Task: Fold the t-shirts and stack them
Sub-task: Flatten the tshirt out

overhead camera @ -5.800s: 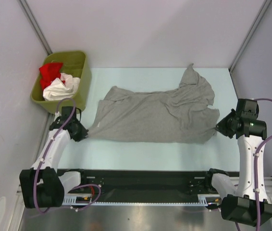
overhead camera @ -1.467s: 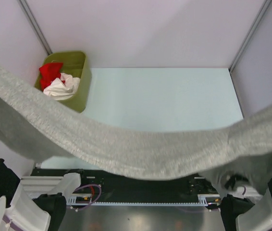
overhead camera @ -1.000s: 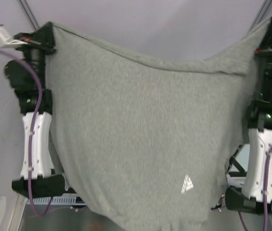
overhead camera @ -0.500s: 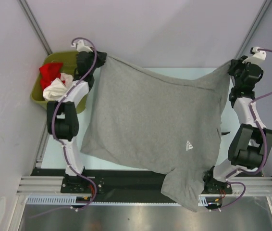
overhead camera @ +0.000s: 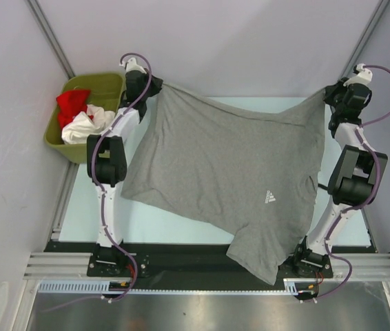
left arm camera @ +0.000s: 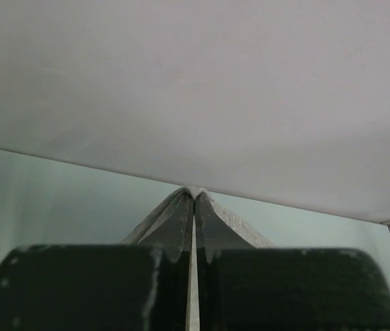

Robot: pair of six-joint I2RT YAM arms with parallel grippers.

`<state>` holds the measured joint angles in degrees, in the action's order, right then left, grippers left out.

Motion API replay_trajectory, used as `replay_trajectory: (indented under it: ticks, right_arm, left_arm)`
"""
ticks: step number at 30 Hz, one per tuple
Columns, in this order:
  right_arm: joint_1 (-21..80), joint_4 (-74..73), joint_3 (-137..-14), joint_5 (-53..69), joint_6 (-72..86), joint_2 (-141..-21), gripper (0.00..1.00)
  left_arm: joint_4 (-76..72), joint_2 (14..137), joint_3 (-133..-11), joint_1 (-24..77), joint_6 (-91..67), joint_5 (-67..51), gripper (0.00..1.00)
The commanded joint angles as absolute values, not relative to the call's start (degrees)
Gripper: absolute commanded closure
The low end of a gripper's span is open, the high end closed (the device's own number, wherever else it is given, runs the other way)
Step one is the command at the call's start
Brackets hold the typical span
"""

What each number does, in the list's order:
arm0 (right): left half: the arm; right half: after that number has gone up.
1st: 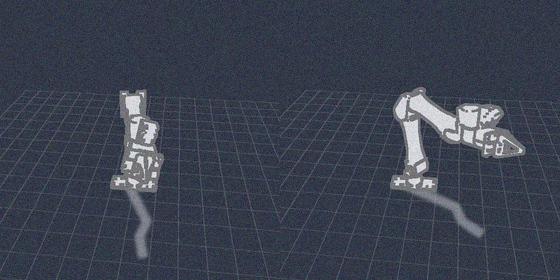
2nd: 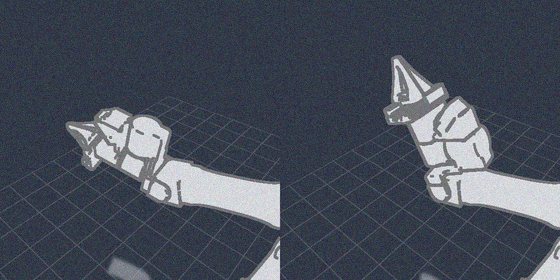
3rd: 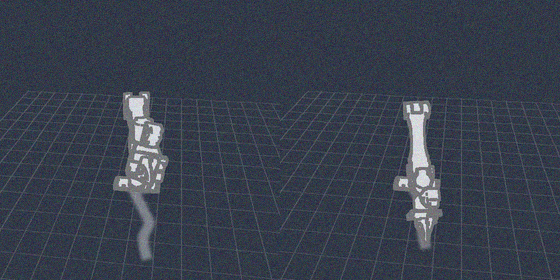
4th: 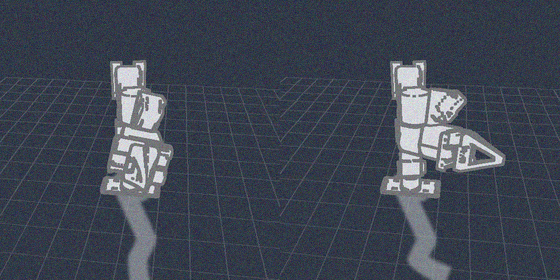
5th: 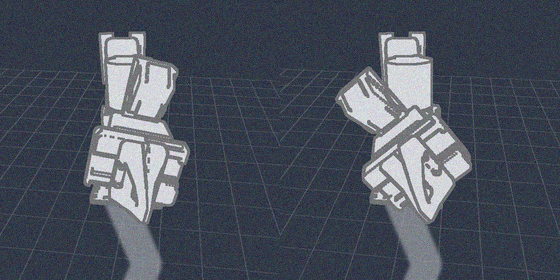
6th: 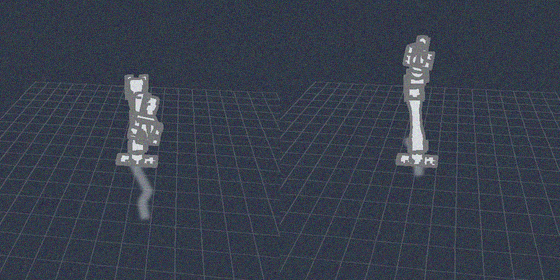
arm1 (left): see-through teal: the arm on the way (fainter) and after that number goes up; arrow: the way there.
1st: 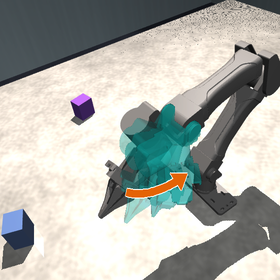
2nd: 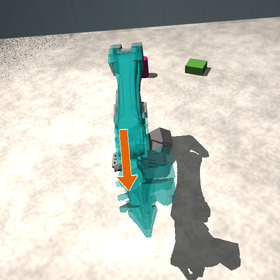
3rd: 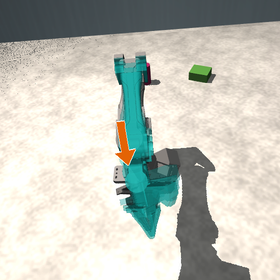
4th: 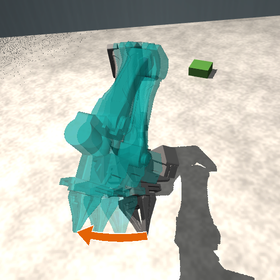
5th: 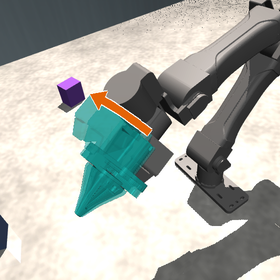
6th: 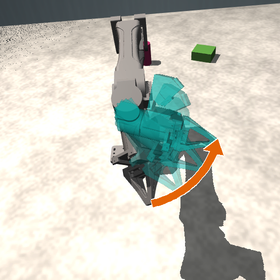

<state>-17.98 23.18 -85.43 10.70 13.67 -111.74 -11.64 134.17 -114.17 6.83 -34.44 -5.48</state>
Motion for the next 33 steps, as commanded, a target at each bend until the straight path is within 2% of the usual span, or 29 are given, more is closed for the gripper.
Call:
replay_trajectory:
  ticks: [1, 19, 23, 33]
  right_arm:
    - [-17.76, 24.70, -93.58, 12.13, 15.82, -116.25, 1.00]
    - [-12.75, 15.29, -134.89, 8.79, 16.26, -146.24, 1.00]
    - [-12.48, 14.33, -137.11, 7.83, 16.08, -148.36, 1.00]
    - [-12.30, 15.03, -132.10, 6.24, 15.47, -147.30, 1.00]
  left_arm:
    - [-11.51, 135.70, -118.74, 6.24, -33.66, -1.85, 1.00]
    - [-11.95, 144.04, -126.38, 4.92, -37.71, 3.60, 1.00]
    - [-10.64, 146.42, -129.28, 4.57, -37.79, 3.96, 1.00]
    - [-8.97, 148.44, -130.60, 3.34, -37.27, 4.57, 1.00]
